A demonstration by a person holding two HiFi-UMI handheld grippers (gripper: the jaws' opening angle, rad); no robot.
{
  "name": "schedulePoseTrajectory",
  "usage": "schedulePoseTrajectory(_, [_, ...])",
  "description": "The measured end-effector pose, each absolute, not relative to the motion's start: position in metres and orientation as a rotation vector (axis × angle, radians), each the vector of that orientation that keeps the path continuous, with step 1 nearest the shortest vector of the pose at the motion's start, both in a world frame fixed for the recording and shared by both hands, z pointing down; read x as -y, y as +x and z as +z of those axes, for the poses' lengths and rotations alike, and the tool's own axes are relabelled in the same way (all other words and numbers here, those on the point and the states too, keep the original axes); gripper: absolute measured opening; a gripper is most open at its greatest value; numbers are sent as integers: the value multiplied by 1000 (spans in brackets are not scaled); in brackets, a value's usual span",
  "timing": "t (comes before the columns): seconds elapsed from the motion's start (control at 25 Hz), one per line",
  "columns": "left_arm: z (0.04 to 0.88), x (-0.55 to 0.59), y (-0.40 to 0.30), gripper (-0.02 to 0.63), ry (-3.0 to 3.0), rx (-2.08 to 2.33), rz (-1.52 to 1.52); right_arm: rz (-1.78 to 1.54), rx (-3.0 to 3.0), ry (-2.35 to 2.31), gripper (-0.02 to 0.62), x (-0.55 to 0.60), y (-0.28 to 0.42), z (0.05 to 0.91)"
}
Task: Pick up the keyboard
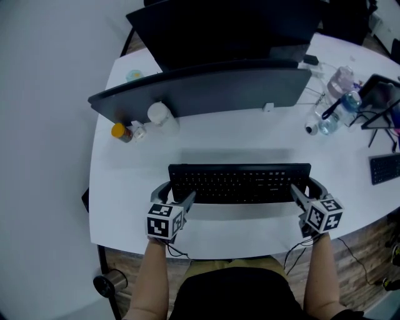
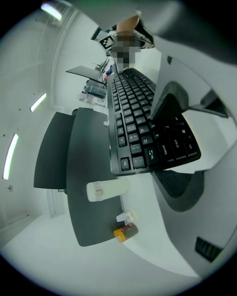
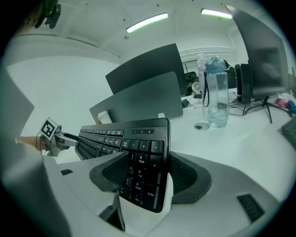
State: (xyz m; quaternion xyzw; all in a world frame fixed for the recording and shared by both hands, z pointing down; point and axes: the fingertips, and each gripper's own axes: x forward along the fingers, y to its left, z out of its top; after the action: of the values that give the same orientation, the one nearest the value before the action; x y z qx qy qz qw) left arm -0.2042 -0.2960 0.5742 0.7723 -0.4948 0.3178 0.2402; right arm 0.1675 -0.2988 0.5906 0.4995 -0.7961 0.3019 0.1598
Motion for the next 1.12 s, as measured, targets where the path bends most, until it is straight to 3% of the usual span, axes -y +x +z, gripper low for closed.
schedulePoseTrajectory(1.12, [379, 283, -192, 342, 2351, 1720, 576, 299, 2580, 1536, 281, 307, 180, 383])
